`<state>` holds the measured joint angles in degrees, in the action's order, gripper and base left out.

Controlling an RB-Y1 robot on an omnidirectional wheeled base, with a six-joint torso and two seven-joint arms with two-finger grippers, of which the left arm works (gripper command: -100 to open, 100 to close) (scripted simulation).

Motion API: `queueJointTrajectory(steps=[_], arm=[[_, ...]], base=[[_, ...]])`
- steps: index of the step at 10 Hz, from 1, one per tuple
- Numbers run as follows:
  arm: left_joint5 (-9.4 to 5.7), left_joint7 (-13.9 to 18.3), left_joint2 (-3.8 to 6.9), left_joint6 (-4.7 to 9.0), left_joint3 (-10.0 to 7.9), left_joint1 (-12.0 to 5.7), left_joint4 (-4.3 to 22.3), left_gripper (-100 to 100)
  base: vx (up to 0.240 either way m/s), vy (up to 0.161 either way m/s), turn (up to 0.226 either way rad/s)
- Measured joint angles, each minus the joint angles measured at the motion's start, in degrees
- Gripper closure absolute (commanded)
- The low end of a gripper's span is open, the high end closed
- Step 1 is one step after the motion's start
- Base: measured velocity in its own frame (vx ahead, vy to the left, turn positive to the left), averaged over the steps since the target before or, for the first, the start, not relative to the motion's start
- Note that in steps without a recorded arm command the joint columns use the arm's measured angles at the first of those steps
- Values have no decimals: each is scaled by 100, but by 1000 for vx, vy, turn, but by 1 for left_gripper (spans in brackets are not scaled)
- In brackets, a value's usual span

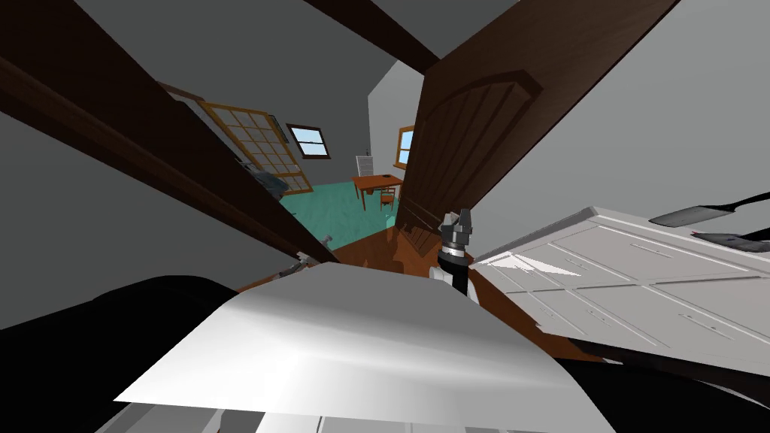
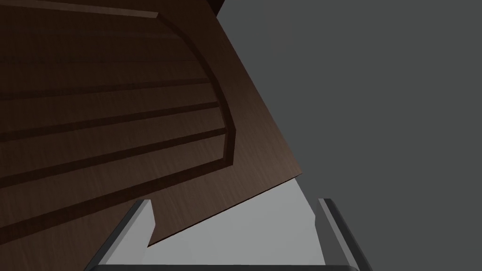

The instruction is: Pull the door open

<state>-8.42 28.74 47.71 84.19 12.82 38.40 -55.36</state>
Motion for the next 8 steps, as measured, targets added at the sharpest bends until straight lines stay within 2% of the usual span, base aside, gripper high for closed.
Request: queueJointTrajectory(steps=[2, 3, 4, 5, 6, 7, 8], arm=[[60, -61, -51, 314, 82, 76, 236, 100], [90, -111, -82, 424, 123, 174, 266, -100], [14, -145, -142, 476, 76, 326, 279, -100], [-25, -133, -191, 564, 59, 318, 452, -100], [-86, -132, -283, 715, 31, 364, 651, -100], [-172, -147, -341, 828, -23, 491, 694, -100], [-227, -145, -380, 923, -54, 533, 777, -100]], base=[[-33, 14, -101], [-36, 33, 128], [-12, 22, 107], [-22, 40, 132], [-43, 60, 150], [-49, 54, 81], [-69, 59, 79]])
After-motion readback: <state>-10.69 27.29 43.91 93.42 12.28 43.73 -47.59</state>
